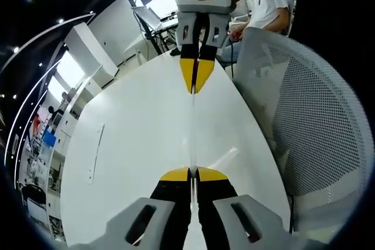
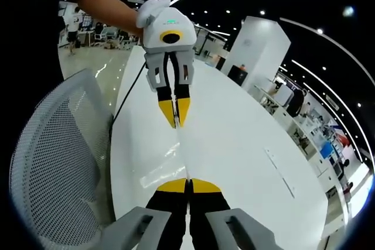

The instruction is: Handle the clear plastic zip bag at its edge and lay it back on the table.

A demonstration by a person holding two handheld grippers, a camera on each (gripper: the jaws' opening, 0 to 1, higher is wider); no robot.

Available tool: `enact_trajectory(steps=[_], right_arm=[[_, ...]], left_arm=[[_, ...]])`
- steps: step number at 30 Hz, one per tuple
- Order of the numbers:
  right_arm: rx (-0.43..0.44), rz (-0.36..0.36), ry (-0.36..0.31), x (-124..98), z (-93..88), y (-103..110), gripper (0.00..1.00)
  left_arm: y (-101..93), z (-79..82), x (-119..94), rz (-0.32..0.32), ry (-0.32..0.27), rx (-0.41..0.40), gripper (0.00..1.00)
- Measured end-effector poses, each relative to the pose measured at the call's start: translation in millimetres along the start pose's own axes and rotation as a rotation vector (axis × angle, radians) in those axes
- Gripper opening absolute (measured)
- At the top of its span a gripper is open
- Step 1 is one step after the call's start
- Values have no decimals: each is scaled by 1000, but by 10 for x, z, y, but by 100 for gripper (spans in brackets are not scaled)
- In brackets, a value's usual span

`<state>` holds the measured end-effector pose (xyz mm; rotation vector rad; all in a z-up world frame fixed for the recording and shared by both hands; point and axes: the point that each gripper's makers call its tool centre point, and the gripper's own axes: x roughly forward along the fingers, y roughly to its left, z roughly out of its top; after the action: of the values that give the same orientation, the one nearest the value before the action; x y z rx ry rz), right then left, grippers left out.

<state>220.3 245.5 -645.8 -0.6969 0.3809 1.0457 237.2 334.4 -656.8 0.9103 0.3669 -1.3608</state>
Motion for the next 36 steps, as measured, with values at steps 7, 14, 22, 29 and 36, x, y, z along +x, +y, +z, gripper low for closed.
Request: enact_trajectory(steps=[7,14,22,29,36], right_arm=[[5,-7,-2,-10,-10,-17,0],[4,-10,-1,-22,-19,-22,0],[-4,-16,-7,-35,4,-38,0],[-6,-13,-12,-26,3,-33,0],[-8,-13,-15,-29,9,-45,0]], left_arm=[[17,-10,-16,0,4,3,0],[29,-24,-33,4,7,3,0],[32,-18,-54,7,8,4,0],[45,-46,-73,14,14,-2,0],[55,-50,-90,18,13,-3,0]])
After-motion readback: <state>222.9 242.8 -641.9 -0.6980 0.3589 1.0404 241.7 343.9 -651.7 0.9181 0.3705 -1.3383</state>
